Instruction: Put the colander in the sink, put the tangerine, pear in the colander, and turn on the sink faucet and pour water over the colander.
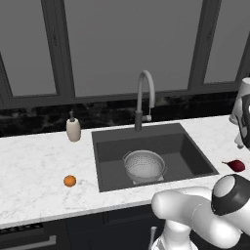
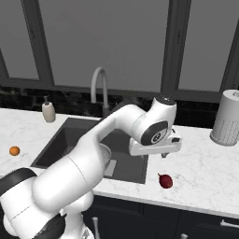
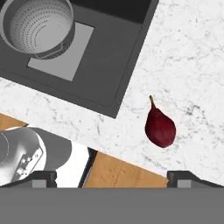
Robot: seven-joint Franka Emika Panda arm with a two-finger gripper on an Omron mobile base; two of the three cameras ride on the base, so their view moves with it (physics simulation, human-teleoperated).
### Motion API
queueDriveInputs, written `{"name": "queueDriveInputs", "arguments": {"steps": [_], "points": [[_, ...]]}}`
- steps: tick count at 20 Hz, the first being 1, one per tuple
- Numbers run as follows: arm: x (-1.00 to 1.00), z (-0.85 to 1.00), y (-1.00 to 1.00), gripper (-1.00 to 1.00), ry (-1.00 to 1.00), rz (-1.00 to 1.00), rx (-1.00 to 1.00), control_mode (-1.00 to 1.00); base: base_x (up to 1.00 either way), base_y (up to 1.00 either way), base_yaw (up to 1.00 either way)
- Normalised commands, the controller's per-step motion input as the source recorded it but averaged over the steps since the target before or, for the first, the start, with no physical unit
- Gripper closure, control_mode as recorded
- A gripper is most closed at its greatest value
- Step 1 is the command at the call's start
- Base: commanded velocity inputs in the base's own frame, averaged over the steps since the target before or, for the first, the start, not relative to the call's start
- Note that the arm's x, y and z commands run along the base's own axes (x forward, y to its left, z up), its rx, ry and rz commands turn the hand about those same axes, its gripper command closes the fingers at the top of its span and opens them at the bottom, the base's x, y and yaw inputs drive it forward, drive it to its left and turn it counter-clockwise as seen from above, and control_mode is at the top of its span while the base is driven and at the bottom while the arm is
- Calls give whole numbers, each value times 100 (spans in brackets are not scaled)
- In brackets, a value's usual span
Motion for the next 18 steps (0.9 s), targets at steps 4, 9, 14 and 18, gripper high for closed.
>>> {"name": "queueDriveInputs", "arguments": {"steps": [4, 9, 14, 18], "points": [[0, -43, -8, -100, 0, 0, 0, -100, 0, 0, 0], [0, -41, -22, -100, 0, 1, 0, -100, 0, 0, 0], [2, -26, -27, -100, 3, 3, 0, -100, 0, 0, 0], [17, -24, -36, -100, 1, 9, 0, -100, 0, 0, 0]]}}
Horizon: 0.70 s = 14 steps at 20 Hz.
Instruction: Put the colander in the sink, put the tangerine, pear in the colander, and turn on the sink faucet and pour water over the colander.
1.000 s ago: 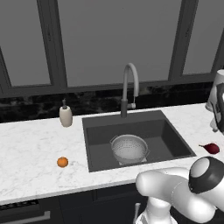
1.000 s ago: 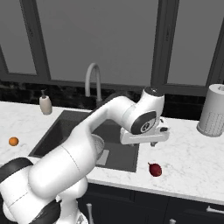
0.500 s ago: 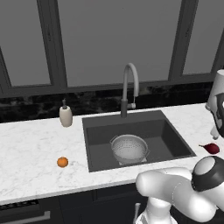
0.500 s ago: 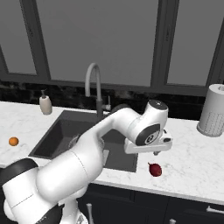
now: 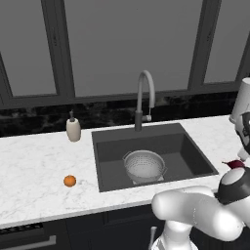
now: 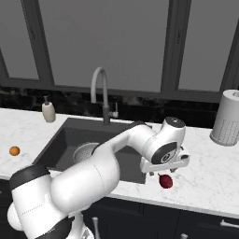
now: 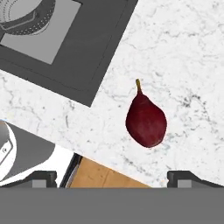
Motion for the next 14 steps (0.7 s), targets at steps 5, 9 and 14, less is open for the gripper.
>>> {"name": "queueDriveInputs", "arguments": {"steps": [5, 9, 14], "points": [[27, -22, -19, -100, 0, 14, 0, -100, 0, 0, 0], [28, -22, -1, -100, 0, 16, 0, -100, 0, 0, 0], [22, -30, 0, -100, 0, 13, 0, -100, 0, 0, 0]]}}
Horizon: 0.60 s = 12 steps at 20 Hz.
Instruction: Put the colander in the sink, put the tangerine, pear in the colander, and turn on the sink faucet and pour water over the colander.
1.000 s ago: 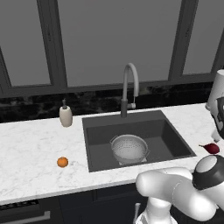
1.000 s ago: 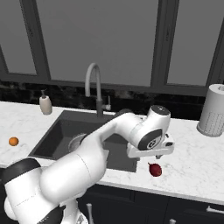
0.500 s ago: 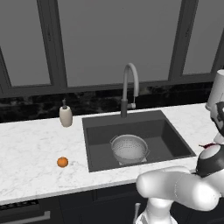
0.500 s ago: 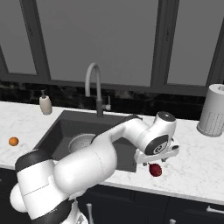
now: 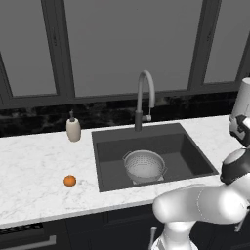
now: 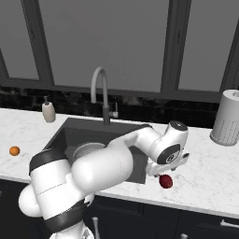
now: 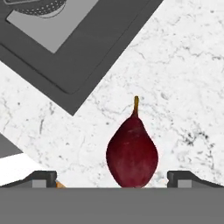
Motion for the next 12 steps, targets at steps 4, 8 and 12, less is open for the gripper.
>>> {"name": "queueDriveInputs", "arguments": {"steps": [4, 8, 12], "points": [[19, -28, -5, -100, 1, 12, 0, -100, 0, 0, 0], [9, -19, -2, -100, 4, 9, 0, -100, 0, 0, 0], [0, -23, -1, -100, 7, 6, 0, -100, 0, 0, 0]]}}
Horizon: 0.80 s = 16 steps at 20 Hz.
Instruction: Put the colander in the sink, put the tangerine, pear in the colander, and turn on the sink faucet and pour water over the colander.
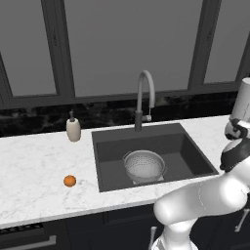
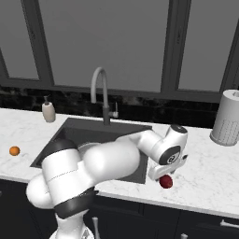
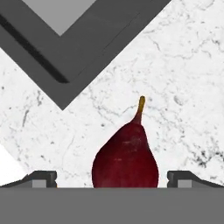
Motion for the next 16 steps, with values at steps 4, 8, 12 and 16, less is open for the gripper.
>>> {"name": "queueDriveInputs", "arguments": {"steps": [4, 8, 12, 16], "points": [[-3, -28, 0, -100, 9, 5, 0, -100, 0, 0, 0], [0, -34, 0, -100, 9, 5, 0, -100, 0, 0, 0], [-4, -41, 0, -100, 6, 7, 4, -100, 0, 0, 0], [-8, -47, 0, -100, 3, 9, 9, -100, 0, 0, 0]]}}
